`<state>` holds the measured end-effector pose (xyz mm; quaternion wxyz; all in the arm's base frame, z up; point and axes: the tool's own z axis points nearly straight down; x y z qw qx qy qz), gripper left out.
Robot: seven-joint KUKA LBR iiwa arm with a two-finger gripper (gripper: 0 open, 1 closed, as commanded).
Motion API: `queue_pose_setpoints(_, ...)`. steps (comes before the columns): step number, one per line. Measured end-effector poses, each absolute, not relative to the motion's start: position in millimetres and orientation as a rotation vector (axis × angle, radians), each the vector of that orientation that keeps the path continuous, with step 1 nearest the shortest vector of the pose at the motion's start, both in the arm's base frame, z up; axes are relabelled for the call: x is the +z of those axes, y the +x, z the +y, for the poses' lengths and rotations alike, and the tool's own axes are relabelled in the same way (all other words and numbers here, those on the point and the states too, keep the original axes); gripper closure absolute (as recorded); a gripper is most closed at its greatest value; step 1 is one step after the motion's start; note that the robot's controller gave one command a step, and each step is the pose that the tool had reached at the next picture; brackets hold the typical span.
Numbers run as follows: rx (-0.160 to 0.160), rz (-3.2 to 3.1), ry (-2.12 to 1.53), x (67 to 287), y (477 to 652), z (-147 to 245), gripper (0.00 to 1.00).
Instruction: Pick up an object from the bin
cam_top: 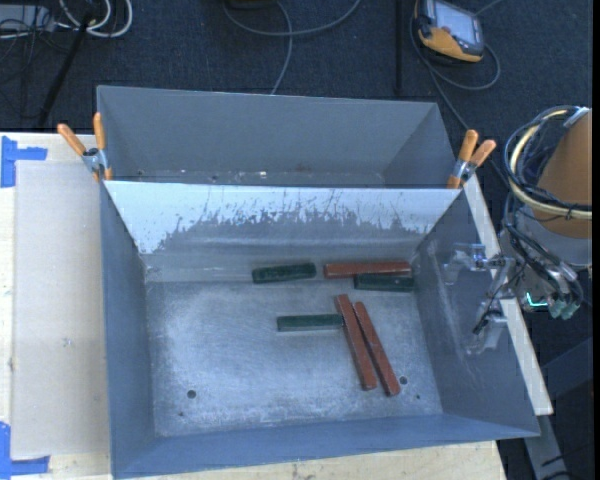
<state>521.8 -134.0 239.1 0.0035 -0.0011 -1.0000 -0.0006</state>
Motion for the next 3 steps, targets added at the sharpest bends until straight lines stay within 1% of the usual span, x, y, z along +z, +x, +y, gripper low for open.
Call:
queue_pose_setpoints(1,-0.006,-3.123,0.247,98,504.0,-82,0.00)
queue_pose_setpoints(2,-0.002,-3.041,0.801,85,482.5,-24,0.00)
queue_pose_setpoints(3,0.000,-3.082,0.608,78,522.3,-143,0.00)
